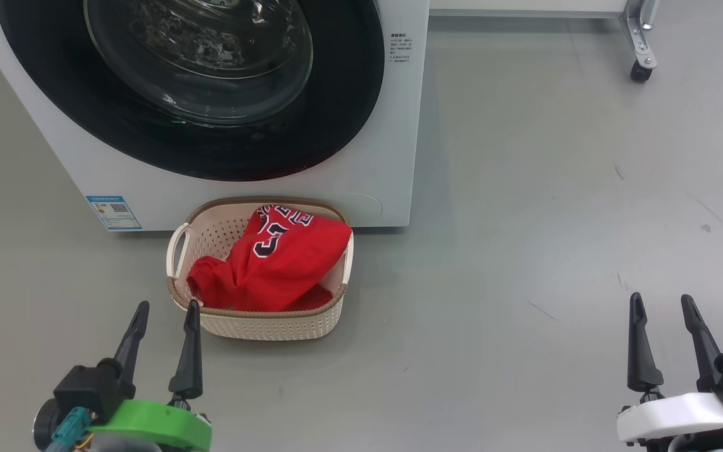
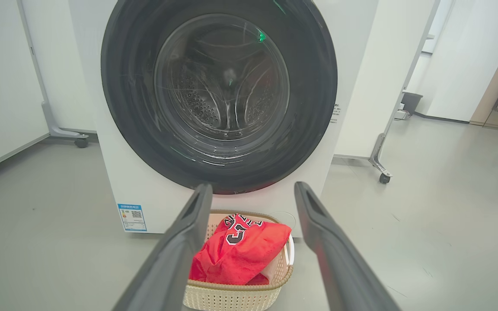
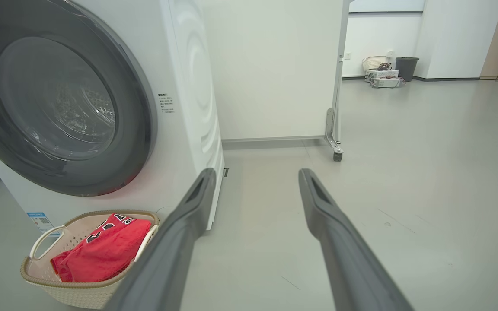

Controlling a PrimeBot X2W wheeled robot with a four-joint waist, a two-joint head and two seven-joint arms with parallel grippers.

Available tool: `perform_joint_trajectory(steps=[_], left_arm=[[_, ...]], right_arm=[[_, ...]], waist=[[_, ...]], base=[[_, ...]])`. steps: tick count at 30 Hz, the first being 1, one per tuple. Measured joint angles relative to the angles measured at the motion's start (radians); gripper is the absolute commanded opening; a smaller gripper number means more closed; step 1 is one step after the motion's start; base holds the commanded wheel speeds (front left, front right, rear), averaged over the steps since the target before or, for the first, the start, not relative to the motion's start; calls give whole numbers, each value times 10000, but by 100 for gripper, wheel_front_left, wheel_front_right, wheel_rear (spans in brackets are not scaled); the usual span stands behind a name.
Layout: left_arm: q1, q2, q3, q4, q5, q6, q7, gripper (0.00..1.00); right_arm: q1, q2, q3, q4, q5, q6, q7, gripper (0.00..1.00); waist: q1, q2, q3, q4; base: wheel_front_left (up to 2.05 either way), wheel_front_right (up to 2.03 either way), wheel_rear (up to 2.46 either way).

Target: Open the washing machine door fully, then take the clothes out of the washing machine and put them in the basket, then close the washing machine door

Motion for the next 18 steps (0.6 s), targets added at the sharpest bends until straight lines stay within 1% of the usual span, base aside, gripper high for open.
perform_joint_trajectory(steps=[4, 13, 18], left_arm=[[1, 0, 19, -92, -15, 0, 0, 100], [1, 0, 25, -128, -77, 0, 0, 100], [2, -2, 19, -128, -90, 0, 0, 100]], right_arm=[[54, 10, -19, -15, -4, 75, 0, 100], [58, 58, -140, -107, -75, 88, -2, 100], [58, 84, -157, -109, -119, 171, 0, 100]], waist=[[0, 0, 26, -1], [0, 0, 88, -6], [0, 0, 114, -12]], base=[[0, 0, 0], [0, 0, 0], [0, 0, 0]])
